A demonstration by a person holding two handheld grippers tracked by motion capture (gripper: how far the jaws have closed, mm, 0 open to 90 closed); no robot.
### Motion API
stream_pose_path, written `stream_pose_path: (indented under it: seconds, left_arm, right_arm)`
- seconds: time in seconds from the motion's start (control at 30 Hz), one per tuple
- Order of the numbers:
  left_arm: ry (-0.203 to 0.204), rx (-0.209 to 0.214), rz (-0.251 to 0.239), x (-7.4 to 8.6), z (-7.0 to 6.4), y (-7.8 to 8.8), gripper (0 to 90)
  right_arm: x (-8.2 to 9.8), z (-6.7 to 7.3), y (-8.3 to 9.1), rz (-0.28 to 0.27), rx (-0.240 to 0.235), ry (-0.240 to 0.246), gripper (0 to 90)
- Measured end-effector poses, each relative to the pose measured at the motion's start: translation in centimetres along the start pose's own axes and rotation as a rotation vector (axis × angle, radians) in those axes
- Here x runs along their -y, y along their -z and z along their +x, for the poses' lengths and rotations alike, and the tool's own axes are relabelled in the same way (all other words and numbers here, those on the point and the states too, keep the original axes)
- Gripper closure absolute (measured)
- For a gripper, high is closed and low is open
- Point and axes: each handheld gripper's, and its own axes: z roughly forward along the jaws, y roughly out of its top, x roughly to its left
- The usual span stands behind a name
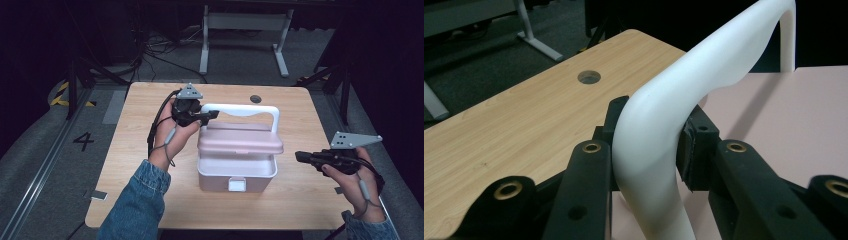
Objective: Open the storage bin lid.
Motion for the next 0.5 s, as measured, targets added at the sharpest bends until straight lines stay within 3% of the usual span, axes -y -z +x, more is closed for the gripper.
stream_pose_path:
  seconds: [0.2, 0.4, 0.5]
  left_arm:
    - [0.023, -0.026, -0.004, -0.2, 0.7, -0.4, 65.9]
    - [0.017, -0.058, 0.007, -0.5, 1.3, -1.0, 65.1]
    - [0.022, -0.060, 0.013, -0.7, 1.4, -1.1, 64.7]
  right_arm:
    - [-0.7, 0.7, -0.9, -0.039, -0.041, 0.017, 90.0]
    - [-1.2, 1.0, -2.5, -0.053, -0.071, 0.024, 90.0]
    - [-1.4, 1.2, -3.1, -0.087, -0.081, 0.031, 90.0]
